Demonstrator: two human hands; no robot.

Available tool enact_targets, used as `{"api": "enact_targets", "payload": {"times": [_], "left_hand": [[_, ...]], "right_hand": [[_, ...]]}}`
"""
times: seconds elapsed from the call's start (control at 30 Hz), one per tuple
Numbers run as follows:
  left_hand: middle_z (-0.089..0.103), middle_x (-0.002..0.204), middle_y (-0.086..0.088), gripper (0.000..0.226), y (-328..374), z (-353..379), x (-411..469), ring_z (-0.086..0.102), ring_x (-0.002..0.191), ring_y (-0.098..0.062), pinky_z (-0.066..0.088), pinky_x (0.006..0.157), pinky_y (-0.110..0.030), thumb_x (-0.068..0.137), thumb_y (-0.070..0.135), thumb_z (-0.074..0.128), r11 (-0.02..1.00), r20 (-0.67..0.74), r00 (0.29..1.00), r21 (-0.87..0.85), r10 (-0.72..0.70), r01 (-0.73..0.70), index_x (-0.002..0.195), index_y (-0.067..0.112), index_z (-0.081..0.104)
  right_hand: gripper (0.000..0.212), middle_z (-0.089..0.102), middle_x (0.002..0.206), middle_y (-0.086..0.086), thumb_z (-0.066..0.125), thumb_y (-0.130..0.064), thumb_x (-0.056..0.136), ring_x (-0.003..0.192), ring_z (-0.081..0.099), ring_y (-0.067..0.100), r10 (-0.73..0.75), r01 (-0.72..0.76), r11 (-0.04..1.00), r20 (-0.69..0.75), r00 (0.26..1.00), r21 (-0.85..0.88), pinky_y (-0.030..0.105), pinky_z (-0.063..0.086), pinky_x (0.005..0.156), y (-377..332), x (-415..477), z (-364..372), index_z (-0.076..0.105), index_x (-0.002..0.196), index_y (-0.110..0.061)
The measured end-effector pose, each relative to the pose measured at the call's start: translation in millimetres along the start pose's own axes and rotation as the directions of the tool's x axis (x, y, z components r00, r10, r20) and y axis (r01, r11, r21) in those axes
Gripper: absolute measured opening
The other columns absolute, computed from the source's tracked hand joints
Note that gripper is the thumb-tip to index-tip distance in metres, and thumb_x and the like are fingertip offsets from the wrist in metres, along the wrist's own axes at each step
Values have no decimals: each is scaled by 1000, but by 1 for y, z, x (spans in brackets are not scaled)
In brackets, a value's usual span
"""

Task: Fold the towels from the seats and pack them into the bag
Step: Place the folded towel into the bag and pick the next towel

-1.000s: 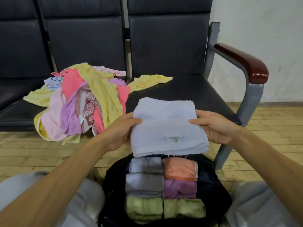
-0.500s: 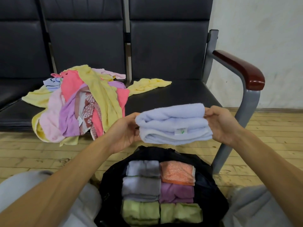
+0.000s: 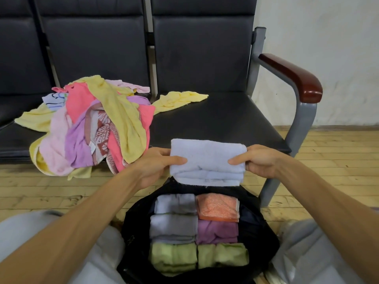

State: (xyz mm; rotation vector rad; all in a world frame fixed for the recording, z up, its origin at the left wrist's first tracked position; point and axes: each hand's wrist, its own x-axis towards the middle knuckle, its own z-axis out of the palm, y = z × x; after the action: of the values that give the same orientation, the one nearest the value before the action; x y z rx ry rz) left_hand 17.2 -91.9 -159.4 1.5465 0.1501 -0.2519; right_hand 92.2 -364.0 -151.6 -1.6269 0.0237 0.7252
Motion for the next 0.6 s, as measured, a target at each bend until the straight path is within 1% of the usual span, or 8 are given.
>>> {"api": "enact_targets", "payload": {"times": [0.07, 0.13, 0.23, 0.33, 0.4, 0.47, 0.53, 0.6], "left_hand": [[74, 98, -10, 23, -8, 6, 2, 71, 77, -14, 53, 60, -21, 88, 5, 66, 1000, -30, 1000, 9, 8, -8, 110, 2, 68], [72, 110, -9, 28, -22, 10, 10, 70, 92, -18, 58, 71, -27, 92, 7, 62, 997, -35, 999, 76, 27, -24, 120, 6, 63], [67, 117, 0, 31, -47, 17, 26, 65, 105, -21, 56, 84, -39, 95, 17, 59, 984, -31, 999, 177, -23, 28, 126, 19, 54], [64, 104, 1, 22, -83, 33, 45, 62, 86, -15, 54, 65, -31, 100, 19, 49, 979, -79, 992, 172, -95, 108, 122, 20, 51], [61, 98, 2, 16, -109, 47, 57, 59, 78, -13, 51, 56, -28, 102, 20, 47, 975, -111, 983, 150, -148, 164, 117, 19, 49], [57, 97, 2, 12, -139, 59, 67, 57, 80, -14, 50, 59, -28, 101, 21, 48, 962, -141, 965, 132, -220, 239, 113, 19, 46], [59, 93, -2, 10, -172, 69, 77, 56, 80, -16, 47, 63, -30, 100, 17, 49, 942, -125, 952, 157, -280, 298, 110, 14, 49], [55, 89, -12, 7, -201, 80, 82, 53, 80, -21, 41, 66, -31, 97, 15, 52, 914, -119, 937, 207, -329, 348, 102, 10, 53]], "right_hand": [[36, 70, 114, 13, 67, 6, 84, 105, 66, 27, 29, -30, 999, -29, 999, -33, 39, 55, 88, 7, 3, -1, 64, 120, 4], [31, 68, 112, 11, 65, -2, 90, 102, 65, 29, 77, -78, 991, -16, 997, -106, 44, 55, 83, 15, 6, -4, 63, 121, -3], [20, 69, 101, 10, 61, -12, 95, 84, 69, 24, 134, -134, 973, -15, 991, -190, 40, 59, 69, 32, 17, -9, 62, 115, -7], [17, 65, 92, 12, 61, -18, 96, 73, 63, 21, 167, -181, 959, -84, 982, -216, 40, 58, 80, 61, 34, -13, 63, 107, -4], [23, 63, 89, 17, 65, -16, 94, 71, 59, 24, 169, -206, 957, -187, 968, -205, 37, 57, 75, 87, 46, -19, 62, 106, 3], [23, 63, 91, 20, 66, -11, 92, 73, 60, 28, 215, -261, 950, -250, 944, -169, 37, 55, 67, 117, 57, -26, 60, 106, 7], [7, 60, 87, 18, 62, 3, 91, 70, 59, 28, 291, -331, 938, -278, 915, -107, 35, 53, 58, 148, 66, -32, 58, 96, 3], [13, 57, 84, 18, 56, 12, 85, 71, 58, 31, 362, -408, 908, -317, 877, -92, 34, 49, 58, 178, 77, -38, 58, 92, 2]]}}
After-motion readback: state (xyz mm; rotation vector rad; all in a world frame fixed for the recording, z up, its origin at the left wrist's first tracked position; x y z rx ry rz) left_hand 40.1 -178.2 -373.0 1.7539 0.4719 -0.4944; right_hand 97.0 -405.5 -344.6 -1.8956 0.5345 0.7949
